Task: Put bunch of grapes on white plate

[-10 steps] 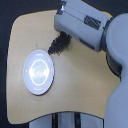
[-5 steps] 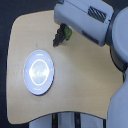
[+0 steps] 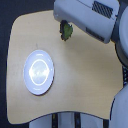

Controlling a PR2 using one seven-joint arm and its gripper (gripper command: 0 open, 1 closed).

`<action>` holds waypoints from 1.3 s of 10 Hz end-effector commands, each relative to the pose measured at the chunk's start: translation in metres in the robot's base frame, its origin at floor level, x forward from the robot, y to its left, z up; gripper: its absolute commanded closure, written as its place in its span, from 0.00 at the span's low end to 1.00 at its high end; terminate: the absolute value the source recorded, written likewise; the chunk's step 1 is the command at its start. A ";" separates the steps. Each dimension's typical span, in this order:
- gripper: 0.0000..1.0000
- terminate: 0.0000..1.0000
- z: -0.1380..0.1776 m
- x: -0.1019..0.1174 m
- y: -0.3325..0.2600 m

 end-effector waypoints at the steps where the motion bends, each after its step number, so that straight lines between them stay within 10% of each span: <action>1: 1.00 0.00 0.046 -0.027 0.016; 13: 1.00 0.00 -0.013 -0.118 0.144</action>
